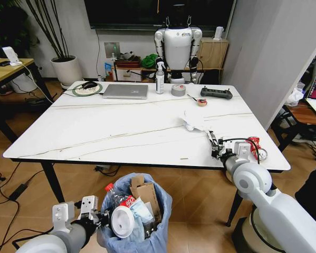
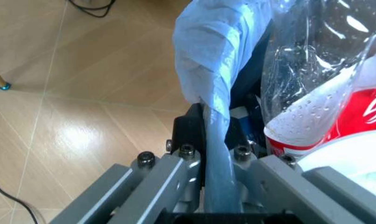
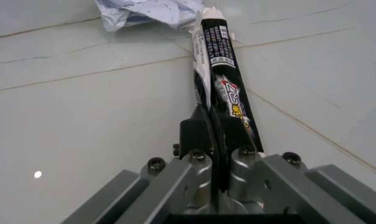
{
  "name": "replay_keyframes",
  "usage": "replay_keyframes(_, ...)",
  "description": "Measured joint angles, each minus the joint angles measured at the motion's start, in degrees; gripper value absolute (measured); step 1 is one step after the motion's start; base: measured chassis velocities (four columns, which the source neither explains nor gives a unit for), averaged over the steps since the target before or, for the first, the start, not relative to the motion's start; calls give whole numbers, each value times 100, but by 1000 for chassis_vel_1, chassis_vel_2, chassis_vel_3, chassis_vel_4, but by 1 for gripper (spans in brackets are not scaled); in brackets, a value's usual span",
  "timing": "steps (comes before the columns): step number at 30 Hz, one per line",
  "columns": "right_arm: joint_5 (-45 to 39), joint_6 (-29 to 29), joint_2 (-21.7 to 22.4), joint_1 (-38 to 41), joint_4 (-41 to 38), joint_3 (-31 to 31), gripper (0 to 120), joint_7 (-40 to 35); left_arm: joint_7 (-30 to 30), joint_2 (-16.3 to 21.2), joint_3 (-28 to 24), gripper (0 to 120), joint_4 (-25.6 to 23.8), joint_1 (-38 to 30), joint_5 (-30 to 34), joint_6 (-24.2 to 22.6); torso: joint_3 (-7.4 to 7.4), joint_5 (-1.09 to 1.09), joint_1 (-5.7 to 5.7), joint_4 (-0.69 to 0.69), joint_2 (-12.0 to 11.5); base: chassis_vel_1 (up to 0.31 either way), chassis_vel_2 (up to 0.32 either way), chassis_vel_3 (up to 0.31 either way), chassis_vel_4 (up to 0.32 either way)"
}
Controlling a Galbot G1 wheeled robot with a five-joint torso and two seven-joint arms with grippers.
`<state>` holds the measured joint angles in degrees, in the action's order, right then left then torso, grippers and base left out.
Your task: Pick up the trash bin and place the trash from the table into it.
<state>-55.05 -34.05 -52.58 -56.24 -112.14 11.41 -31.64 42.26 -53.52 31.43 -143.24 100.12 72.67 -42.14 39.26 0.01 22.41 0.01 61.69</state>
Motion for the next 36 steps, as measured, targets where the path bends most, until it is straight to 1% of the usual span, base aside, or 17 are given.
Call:
replay_keyframes(2,16,59,-6,-19,-112,42,0,27,0,0,3,0,0,5,-2,0,1,2,0,1,0,0,0,0,0)
replay_keyframes(6,10,178,-10,-89,-452,168,0,71,0,-16,2,0,0,1,-6,0,1,0,1,1,0,0,0,0,0)
replay_keyframes(7,-2,217,-7,-123,-591,201,0,92,0,-23,2,0,0,-3,-7,0,1,0,1,1,0,0,0,0,0)
replay_keyframes(8,-47,295,3,-211,-917,258,0,140,0,-35,0,0,0,-10,-8,0,1,0,1,1,0,0,0,0,0)
replay_keyframes(9,-47,295,3,-211,-917,258,0,140,0,-35,0,0,0,-10,-8,0,1,0,1,1,0,0,0,0,0)
replay_keyframes(10,-87,340,9,-279,-1139,289,0,178,0,-39,-1,0,0,-16,-7,0,0,0,1,1,0,0,0,0,0)
replay_keyframes(12,-111,367,16,-318,-1266,300,0,202,0,-41,0,0,0,-19,-7,0,0,-1,1,0,0,0,0,0,0)
replay_keyframes(14,-164,431,43,-433,-1575,320,0,277,6,-46,0,0,0,-32,15,0,0,-1,1,1,0,0,0,0,0)
replay_keyframes(16,-233,568,137,-668,-2131,299,0,576,30,-65,-4,0,0,-55,61,0,-1,-2,1,-1,0,0,0,0,0)
replay_keyframes(19,-142,995,243,-950,-2690,21,0,1472,49,-91,9,0,0,-25,89,0,-1,-1,1,1,0,0,0,0,0)
replay_keyframes(20,-142,995,243,-950,-2690,21,0,1472,49,-91,9,0,0,-25,89,0,-1,-1,1,1,0,0,0,0,0)
replay_keyframes(23,-160,1130,374,-1188,-3104,-248,0,2030,69,-83,55,0,0,-24,124,0,-1,-1,0,-1,0,0,0,0,0)
replay_keyframes(25,-160,1163,487,-1289,-3155,-369,0,2298,90,-85,59,0,0,-6,148,0,-1,-1,-1,-1,0,0,0,0,0)
replay_keyframes(27,-159,1166,499,-1297,-3158,-382,0,2324,92,-86,59,0,0,-4,150,0,-1,-1,0,0,0,0,0,0,0)
replay_keyframes(30,-108,1334,739,-1382,-3164,-596,0,2866,130,-107,57,0,0,-25,215,0,-1,-1,0,0,0,0,0,0,0)
replay_keyframes(33,-81,1394,985,-1306,-3157,-800,0,3380,186,-108,58,0,0,-66,218,0,-1,-1,0,0,0,0,0,0,0)
replay_keyframes(36,-24,1414,1088,-1313,-3150,-870,0,3537,218,-100,58,0,0,-60,219,0,-1,-1,0,1,0,0,0,0,0)
